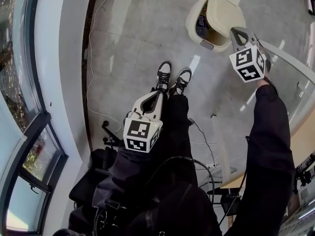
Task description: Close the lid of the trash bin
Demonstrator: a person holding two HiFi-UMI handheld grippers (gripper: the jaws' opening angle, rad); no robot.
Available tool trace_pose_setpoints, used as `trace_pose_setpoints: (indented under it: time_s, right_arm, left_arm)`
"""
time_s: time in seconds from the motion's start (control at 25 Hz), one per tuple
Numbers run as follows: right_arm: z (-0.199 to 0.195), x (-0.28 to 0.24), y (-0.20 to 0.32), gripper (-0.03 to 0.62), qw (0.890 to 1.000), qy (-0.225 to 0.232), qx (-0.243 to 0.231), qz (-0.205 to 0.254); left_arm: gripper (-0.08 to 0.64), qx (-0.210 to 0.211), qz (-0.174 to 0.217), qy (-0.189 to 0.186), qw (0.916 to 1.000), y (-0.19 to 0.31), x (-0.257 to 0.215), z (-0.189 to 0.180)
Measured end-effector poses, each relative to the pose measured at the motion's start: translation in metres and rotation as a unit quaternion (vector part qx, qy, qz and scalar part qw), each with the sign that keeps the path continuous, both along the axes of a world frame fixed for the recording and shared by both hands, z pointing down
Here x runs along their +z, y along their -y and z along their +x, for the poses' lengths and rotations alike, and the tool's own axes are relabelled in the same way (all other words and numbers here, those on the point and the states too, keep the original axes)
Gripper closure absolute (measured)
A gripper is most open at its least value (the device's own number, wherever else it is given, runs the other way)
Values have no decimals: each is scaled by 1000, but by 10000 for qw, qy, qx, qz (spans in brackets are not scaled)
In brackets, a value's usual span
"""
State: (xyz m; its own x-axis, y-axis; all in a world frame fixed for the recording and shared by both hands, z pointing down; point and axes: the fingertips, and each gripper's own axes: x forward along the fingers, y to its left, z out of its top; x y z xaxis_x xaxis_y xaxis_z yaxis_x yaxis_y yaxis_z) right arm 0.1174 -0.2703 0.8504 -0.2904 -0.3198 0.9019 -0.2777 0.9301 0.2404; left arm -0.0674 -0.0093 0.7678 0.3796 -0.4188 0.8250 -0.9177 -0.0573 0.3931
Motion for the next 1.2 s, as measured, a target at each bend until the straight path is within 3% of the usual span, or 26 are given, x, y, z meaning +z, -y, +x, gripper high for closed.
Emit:
trace_pose_setpoints:
  time_s: [0.52, 1.2]
  right_arm:
    - [-11, 83, -52, 591, 9969, -214, 64, -759]
    - [-14, 131, -62, 591, 9929, -494, 234, -1058]
  left_arm:
    - [558, 23, -152, -15, 9999, -18, 14, -11]
    - [560, -49, -247, -54, 9997, -25, 26, -17]
